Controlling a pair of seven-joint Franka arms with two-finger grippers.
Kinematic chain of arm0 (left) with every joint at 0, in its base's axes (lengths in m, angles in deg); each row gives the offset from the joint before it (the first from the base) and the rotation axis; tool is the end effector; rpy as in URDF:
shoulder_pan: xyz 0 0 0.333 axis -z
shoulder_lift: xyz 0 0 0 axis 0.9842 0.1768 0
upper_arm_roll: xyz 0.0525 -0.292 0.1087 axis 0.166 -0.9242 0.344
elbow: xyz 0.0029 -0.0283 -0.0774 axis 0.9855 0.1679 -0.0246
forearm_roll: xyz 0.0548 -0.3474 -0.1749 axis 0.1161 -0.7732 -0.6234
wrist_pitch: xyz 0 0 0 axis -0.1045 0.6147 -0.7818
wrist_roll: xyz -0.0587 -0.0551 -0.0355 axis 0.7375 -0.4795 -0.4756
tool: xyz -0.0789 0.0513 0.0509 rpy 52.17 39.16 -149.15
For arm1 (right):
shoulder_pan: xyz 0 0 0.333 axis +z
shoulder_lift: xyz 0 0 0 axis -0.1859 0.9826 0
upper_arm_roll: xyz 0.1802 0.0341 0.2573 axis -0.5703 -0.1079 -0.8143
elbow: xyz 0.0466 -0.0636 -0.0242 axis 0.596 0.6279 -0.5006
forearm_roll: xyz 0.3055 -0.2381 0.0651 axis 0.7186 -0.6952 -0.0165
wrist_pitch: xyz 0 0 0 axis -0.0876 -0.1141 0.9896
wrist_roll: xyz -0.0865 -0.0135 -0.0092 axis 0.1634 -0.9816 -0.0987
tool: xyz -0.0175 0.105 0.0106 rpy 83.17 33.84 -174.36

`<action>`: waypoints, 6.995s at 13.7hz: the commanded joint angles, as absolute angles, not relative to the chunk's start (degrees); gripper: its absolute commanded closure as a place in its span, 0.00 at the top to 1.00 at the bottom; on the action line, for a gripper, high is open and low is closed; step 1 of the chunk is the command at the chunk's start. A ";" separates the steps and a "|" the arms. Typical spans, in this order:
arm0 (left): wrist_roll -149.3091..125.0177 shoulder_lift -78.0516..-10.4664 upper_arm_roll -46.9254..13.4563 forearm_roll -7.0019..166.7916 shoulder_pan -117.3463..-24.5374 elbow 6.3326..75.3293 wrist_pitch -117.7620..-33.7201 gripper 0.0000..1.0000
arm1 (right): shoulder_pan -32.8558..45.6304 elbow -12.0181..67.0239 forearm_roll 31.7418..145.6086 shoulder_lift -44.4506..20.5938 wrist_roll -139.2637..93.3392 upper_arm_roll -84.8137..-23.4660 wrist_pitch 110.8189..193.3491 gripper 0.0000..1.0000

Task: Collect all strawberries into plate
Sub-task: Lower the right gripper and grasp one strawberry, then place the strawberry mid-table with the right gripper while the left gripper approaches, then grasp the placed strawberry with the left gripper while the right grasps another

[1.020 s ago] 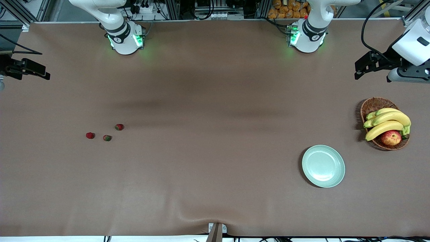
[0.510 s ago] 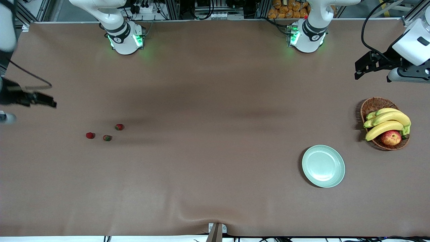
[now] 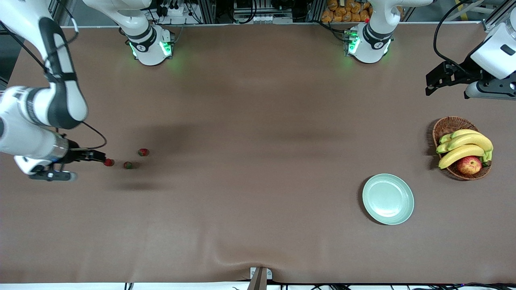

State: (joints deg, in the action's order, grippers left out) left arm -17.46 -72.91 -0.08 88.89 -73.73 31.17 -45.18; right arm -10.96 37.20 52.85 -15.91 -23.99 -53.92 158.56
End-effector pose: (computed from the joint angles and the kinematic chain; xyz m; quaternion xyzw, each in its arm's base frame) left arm 0.5268 -0.0713 0.6487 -0.9984 0.0570 0.0043 0.0011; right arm 0.6100 -0.0595 0.3167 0.9983 -0.0202 -0.0537 0.0041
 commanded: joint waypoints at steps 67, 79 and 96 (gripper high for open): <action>-17.80 -68.40 0.10 87.57 -73.75 29.80 -49.53 1.00 | 27.25 29.03 81.27 2.48 -40.74 -58.71 174.01 0.30; 21.62 -43.80 -1.66 81.94 -56.02 19.79 -65.51 1.00 | 11.12 29.82 76.28 -4.88 -36.63 -58.45 164.47 1.00; 39.85 -17.07 8.00 84.40 -26.48 15.57 -102.01 1.00 | -8.34 46.69 60.44 -8.76 -21.24 -58.01 167.68 1.00</action>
